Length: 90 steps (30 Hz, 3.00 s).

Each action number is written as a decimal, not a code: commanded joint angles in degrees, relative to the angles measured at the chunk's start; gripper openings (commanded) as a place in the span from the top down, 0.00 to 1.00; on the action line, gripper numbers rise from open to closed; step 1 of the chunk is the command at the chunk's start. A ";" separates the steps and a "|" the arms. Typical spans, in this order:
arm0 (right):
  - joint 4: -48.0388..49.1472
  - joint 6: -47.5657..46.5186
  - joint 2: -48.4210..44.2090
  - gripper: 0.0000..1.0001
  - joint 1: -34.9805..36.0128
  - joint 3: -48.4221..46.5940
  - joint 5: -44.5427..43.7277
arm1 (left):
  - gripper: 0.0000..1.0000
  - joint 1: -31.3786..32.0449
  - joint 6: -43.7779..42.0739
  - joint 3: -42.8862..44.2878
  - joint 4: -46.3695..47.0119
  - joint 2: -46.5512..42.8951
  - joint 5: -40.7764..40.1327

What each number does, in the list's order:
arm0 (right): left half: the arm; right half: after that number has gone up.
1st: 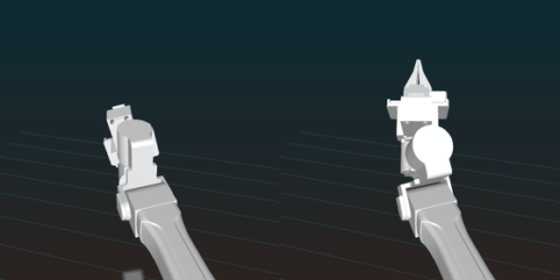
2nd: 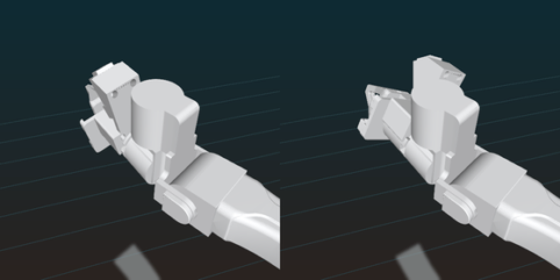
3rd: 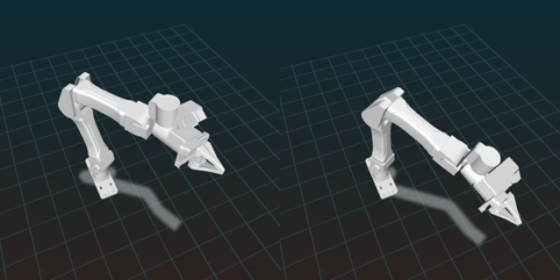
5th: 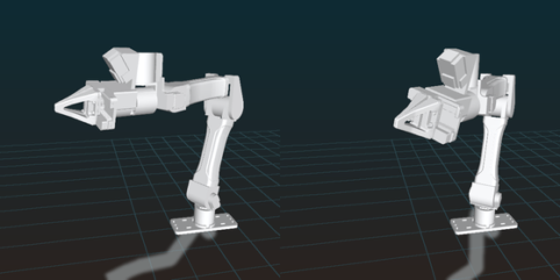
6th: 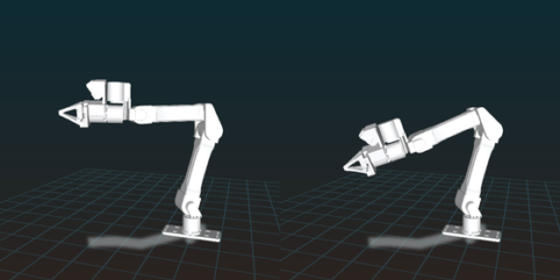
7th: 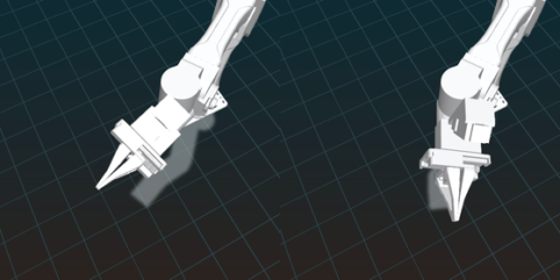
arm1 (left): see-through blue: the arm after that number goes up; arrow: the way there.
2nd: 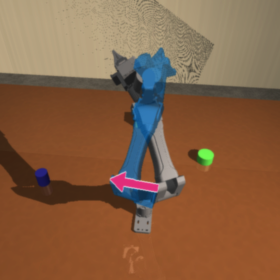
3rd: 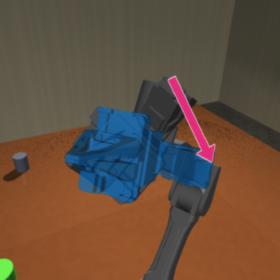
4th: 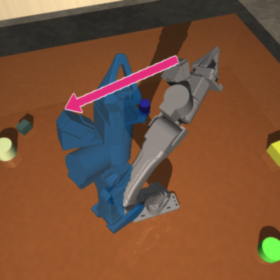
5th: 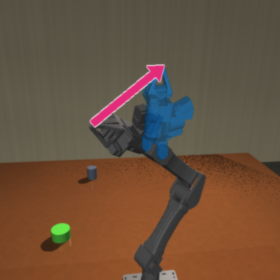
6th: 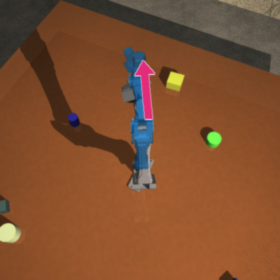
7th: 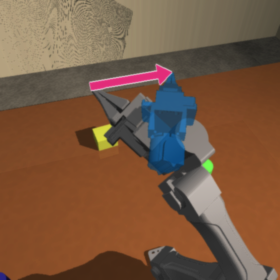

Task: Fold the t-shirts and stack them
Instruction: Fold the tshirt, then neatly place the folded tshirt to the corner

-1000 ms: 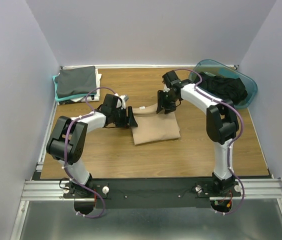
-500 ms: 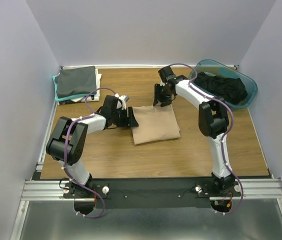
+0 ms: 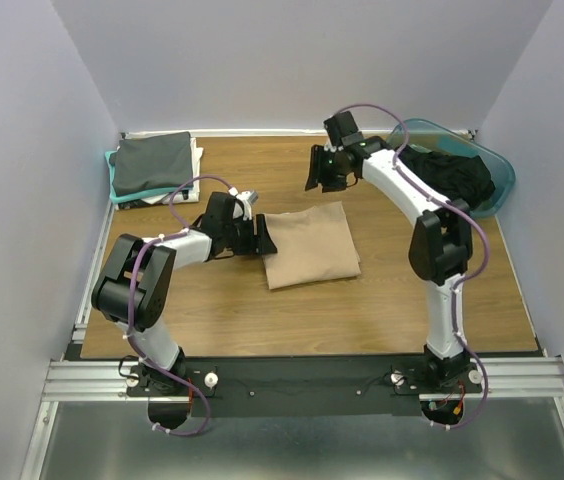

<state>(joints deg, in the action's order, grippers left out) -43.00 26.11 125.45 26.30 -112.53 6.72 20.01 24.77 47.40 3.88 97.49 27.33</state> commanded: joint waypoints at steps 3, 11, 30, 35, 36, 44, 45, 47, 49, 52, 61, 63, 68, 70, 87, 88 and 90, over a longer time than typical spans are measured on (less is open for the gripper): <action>0.11 0.26 -11.00 0.42 0.33 4.23 2.50 | 0.31 0.47 0.62 -4.24 -4.41 0.77 -2.11; 1.95 0.17 -17.68 0.41 1.99 21.28 6.80 | 0.31 -0.23 2.91 -7.31 2.44 2.00 -0.71; 12.24 1.14 -13.30 0.41 2.08 39.49 16.66 | 0.25 -7.53 9.32 -18.04 22.30 6.65 7.55; 12.42 0.79 -13.04 0.41 2.00 39.93 16.40 | 0.24 -7.71 12.13 -17.87 24.15 7.53 6.42; 12.42 0.79 -13.04 0.41 2.08 39.85 16.39 | 0.24 -7.71 12.92 -18.04 24.42 7.97 6.33; 12.59 0.70 -11.63 0.41 2.08 39.93 17.27 | 0.24 -7.35 16.44 -18.22 28.11 10.96 5.63; 12.59 0.61 -11.54 0.41 2.08 39.93 17.27 | 0.24 -7.18 16.97 -18.13 28.11 10.96 5.45; 12.51 0.44 -11.80 0.41 2.08 39.93 17.27 | 0.24 -6.83 17.32 -18.22 28.03 10.79 5.19; 12.51 0.43 -11.98 0.41 2.08 40.02 17.36 | 0.24 -6.30 17.94 -18.30 28.02 10.70 4.84; 12.59 0.26 -11.89 0.41 2.08 39.93 17.71 | 0.24 -6.04 18.47 -18.13 27.76 10.70 4.75; 12.51 0.00 -11.45 0.41 2.00 40.11 17.98 | 0.24 -4.98 19.52 -17.86 25.83 10.09 3.52; 12.59 -0.18 -11.37 0.41 2.08 40.11 18.06 | 0.24 -4.37 19.87 -17.60 25.65 9.82 3.34; 12.59 -0.27 -11.37 0.41 2.08 40.28 18.15 | 0.24 -2.78 20.22 -16.55 25.04 10.52 2.55; 12.59 -0.18 -11.45 0.41 2.08 40.28 18.15 | 0.24 -2.35 20.49 -16.11 24.95 10.70 2.46; 12.59 -0.18 -11.19 0.41 2.08 40.55 18.50 | 0.40 3.62 20.76 -9.79 22.85 16.41 2.47; 12.59 -0.18 -11.19 0.41 2.17 40.55 18.42 | 0.44 3.81 20.75 -9.17 22.06 16.41 2.11; 12.59 -0.09 -11.63 0.41 2.08 40.72 18.33 | 0.60 3.81 18.22 -7.51 19.07 16.24 0.45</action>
<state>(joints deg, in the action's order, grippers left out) -30.06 26.96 111.74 28.10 -73.80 25.06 22.35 48.25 40.51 41.06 109.65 33.69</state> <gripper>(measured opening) 0.592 0.531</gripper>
